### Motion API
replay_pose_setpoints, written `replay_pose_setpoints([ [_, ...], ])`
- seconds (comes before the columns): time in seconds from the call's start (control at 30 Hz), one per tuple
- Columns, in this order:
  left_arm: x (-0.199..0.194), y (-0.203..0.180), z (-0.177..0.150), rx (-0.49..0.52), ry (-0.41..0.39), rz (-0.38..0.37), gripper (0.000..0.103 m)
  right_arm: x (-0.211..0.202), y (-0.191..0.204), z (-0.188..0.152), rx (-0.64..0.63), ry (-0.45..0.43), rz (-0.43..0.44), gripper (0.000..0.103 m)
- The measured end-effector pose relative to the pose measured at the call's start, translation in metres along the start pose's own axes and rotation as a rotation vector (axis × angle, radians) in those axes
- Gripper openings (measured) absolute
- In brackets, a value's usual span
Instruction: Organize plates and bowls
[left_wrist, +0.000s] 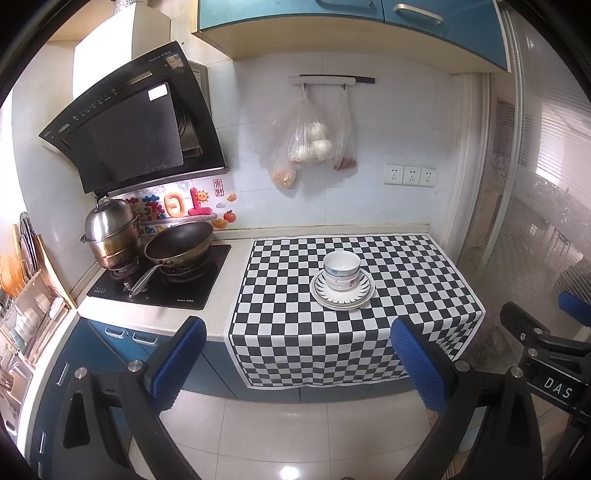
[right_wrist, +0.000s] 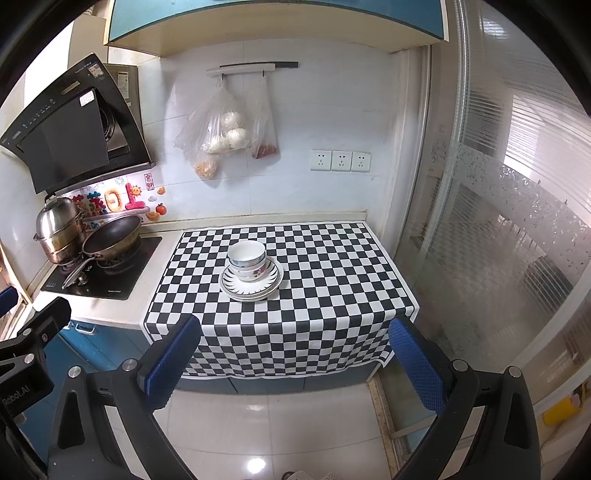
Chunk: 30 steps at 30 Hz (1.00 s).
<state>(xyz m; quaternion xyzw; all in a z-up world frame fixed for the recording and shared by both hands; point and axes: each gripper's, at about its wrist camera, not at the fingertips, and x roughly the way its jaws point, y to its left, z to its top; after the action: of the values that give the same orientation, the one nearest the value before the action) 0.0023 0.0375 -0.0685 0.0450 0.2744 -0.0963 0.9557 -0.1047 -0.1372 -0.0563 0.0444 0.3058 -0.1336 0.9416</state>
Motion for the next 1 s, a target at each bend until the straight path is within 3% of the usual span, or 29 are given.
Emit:
replay_pose_setpoints([
  [1.0, -0.009, 0.001, -0.004, 0.0, -0.005, -0.001, 0.103, -0.011, 0.002, 0.002, -0.004, -0.013, 0.0, 0.103],
])
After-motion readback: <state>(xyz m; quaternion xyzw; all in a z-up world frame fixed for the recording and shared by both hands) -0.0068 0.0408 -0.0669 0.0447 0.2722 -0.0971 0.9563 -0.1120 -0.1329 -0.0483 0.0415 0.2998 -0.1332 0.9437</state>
